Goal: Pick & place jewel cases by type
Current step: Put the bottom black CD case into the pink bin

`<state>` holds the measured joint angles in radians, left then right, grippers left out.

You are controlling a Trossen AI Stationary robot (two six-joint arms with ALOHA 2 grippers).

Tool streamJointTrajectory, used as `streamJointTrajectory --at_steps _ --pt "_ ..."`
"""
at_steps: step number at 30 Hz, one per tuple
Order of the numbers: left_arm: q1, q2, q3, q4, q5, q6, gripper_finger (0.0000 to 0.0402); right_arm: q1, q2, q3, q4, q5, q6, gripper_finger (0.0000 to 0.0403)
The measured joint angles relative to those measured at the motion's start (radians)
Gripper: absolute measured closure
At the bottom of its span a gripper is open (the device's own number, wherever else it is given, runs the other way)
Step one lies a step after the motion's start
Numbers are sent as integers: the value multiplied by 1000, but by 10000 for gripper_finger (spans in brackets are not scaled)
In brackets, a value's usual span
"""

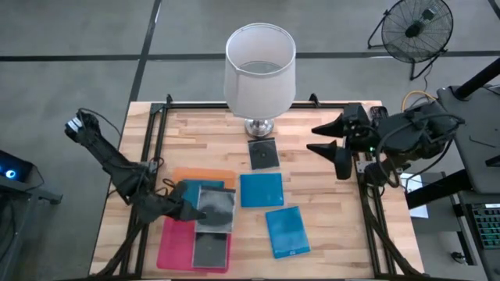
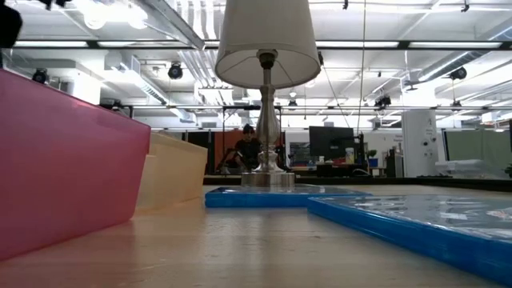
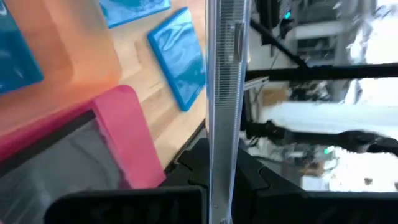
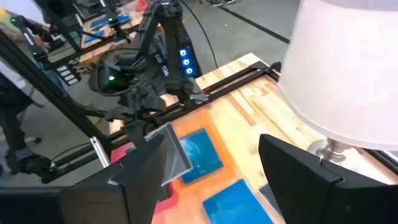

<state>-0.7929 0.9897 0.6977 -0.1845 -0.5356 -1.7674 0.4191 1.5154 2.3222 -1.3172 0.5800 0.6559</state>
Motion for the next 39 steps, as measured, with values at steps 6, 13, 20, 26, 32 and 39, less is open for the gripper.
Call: streamJointTrajectory --at_steps 6,13,20,26,32,39 --pt "-103 15 -31 13 -90 -121 399 0 -9 0 -42 1 0 155" --pt "-222 83 -37 13 -178 -287 399 0 -10 0 -41 2 -9 157" --pt "-263 193 -25 96 -197 -341 399 0 -10 -1 -41 25 -12 149" --pt "-285 281 -29 140 -183 -362 399 0 -9 -1 -41 26 -11 152" --pt "-312 324 -30 168 -166 -368 399 0 -9 -2 -40 25 -10 155" --pt "-324 373 -30 190 -166 -401 399 0 -9 -2 -40 25 -4 149"
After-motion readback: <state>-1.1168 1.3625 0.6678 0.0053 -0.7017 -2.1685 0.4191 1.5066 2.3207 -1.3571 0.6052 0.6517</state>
